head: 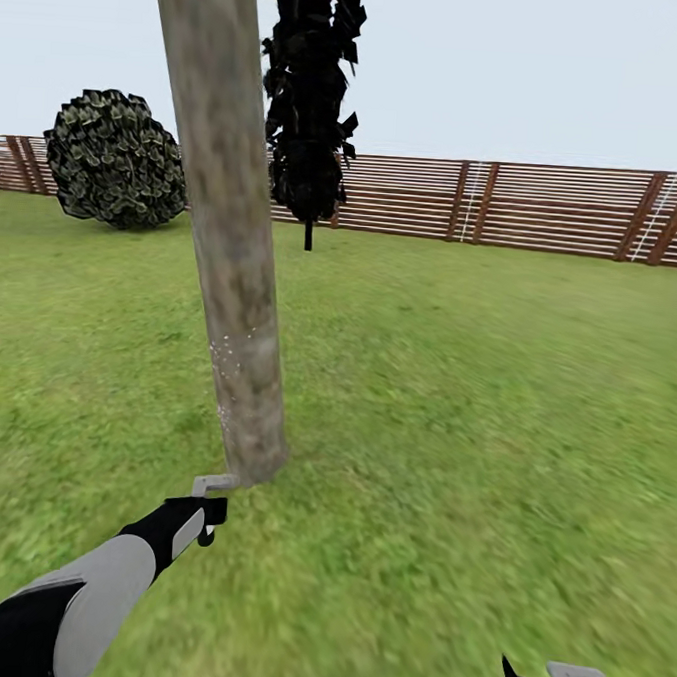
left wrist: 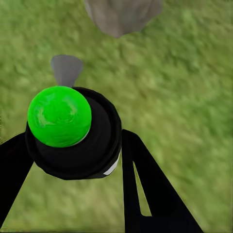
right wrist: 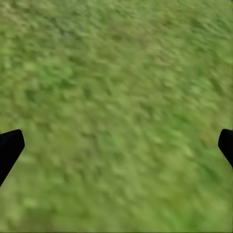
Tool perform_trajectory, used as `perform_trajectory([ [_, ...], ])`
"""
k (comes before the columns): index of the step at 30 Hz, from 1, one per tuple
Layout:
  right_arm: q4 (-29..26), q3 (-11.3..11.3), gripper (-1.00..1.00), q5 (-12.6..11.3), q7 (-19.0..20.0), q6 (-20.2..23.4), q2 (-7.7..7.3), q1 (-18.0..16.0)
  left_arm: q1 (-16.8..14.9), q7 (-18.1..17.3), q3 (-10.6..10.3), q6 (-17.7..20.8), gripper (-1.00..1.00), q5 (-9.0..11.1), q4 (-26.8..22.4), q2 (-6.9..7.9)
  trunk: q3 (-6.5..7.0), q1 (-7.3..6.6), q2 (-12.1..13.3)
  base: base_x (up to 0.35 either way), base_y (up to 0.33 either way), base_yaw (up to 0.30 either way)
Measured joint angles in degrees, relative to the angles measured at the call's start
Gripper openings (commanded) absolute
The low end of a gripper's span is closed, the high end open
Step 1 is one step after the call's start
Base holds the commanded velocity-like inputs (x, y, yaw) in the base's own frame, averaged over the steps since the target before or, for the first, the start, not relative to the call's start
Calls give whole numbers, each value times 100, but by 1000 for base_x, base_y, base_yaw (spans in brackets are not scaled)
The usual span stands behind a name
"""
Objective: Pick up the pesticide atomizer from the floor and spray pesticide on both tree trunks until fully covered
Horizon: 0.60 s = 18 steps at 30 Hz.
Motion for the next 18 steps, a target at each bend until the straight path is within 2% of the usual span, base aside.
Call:
perform_trajectory([
  [7, 1, 3, 100, 0, 0, 0, -4, 0, 0, 0, 0, 0, -100, 0, 0, 0, 0, 0, 0, 23, -275, 275],
  [10, 6, 3, 100, 0, 0, 0, -3, 0, 0, -3, 0, -5, -100, 0, 0, 4, 0, 0, 0, 76, -130, 231],
  [15, 7, -3, 100, 0, 0, 0, -3, 0, -3, -13, -6, -70, -100, -1, -32, 0, 0, 0, 0, 9, -14, 36],
  [18, 7, 0, 100, 0, 0, 0, -5, 0, -18, -50, -31, 10, -100, -18, -530, -14, 1, 0, 0, 1, -1, 4],
])
